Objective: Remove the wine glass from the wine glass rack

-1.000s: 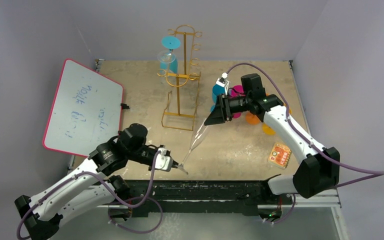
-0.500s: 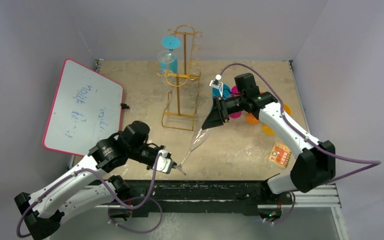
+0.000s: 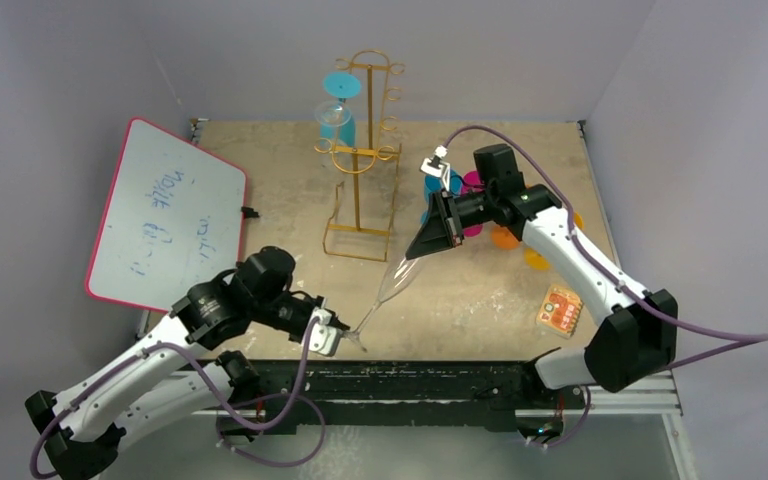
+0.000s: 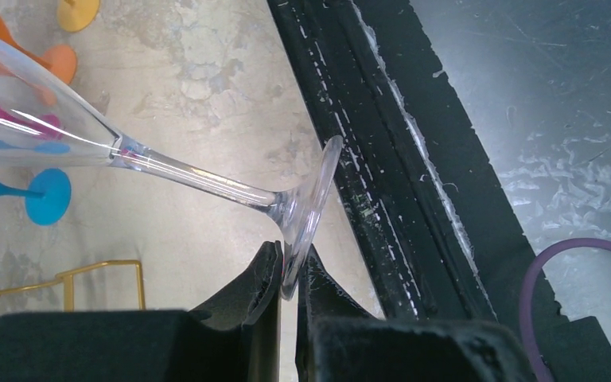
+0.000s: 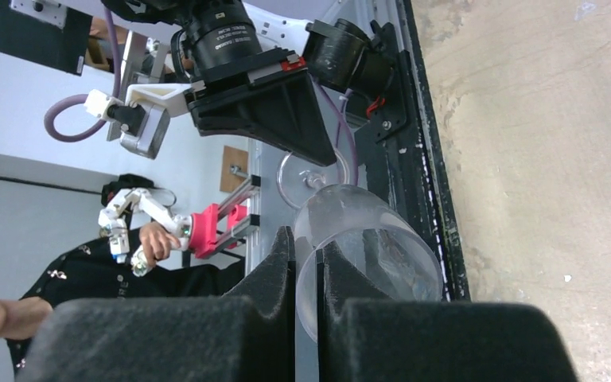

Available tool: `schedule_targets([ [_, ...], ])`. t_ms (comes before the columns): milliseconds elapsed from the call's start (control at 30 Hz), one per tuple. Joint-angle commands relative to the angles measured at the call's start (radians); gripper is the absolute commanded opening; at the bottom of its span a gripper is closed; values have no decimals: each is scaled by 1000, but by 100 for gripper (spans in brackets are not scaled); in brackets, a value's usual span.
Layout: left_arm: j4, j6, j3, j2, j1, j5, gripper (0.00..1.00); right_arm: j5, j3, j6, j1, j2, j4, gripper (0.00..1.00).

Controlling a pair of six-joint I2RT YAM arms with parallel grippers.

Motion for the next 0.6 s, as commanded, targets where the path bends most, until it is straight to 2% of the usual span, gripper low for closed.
schedule_targets([
  [0,112,-38,-1,-3,13,-71,7,-21,-8,37,36,-63,58,0],
  [100,127,-54,-9,-22,13,-69,29,20,-11,60,37,-77,74,0],
  [200,129,-72,-20,-41,13,-60,27,43,-11,77,37,-92,84,0],
  [300,95,-60,-17,-39,13,-51,35,51,-21,97,37,-107,102,0],
  [567,94,-62,-30,-56,14,-60,40,54,-41,111,37,-115,123,0],
])
